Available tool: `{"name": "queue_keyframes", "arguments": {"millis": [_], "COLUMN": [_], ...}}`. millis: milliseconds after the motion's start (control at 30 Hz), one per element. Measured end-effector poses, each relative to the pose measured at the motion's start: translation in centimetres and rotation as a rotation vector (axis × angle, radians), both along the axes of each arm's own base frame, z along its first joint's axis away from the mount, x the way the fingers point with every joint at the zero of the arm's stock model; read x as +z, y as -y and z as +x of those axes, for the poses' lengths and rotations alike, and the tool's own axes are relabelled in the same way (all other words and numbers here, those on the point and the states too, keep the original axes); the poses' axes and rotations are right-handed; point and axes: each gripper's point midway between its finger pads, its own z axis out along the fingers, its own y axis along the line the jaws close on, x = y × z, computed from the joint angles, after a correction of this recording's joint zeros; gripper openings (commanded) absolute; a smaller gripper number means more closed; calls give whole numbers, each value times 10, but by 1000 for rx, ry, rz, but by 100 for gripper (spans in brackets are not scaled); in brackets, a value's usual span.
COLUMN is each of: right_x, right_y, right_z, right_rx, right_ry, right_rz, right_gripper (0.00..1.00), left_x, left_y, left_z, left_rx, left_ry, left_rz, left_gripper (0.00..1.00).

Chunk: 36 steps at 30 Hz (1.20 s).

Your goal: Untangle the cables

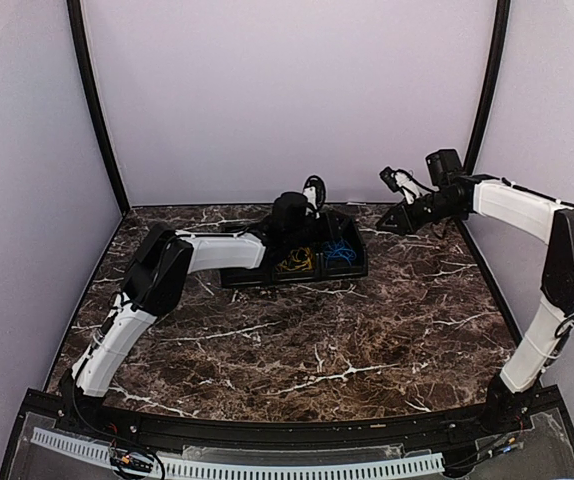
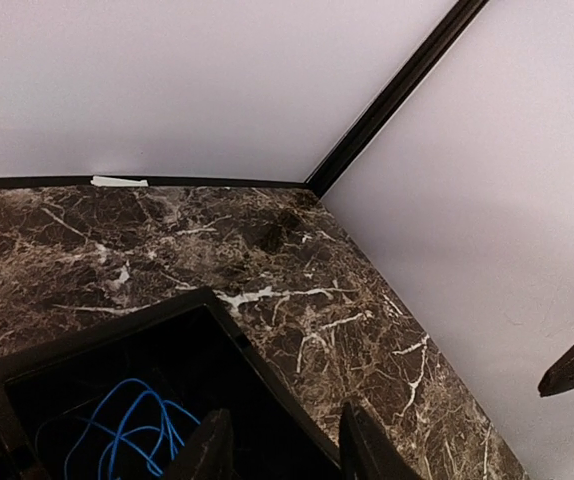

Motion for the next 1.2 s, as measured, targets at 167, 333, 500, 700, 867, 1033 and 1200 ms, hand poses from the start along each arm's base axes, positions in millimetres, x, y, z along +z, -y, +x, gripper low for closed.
{"name": "queue_keyframes", "arguments": {"millis": [167,333,500,700,867,1033,1200], "right_x": [14,34,64,96,116,139,158], "right_y": [5,21,50,73,93,111,118], "right_z": [-1,-4,-4,-17,-20,-28,-54], "right_rx": [-6,-38,-118,-229,-379,-502,-527], "right_ry": [34,82,159,276,325,373,446], "right_rz": [7,17,34,15,21,34,64], "right_gripper": [41,50,72,86,88,90,97], "left_x": [-8,8,70,165,190,178,173], "left_y": [-7,-19,-42,-104,-167,-220,-264], "left_z": [-3,-15,-33,-68,-101,-124,-146], "left_rx": [13,6,14,104,198,286,360], "left_ry": [-17,7,97,232,238,159,91], "left_rz": [24,68,150,253,357,476,541], "left_gripper": [47,51,58,67,71,76,77]}}
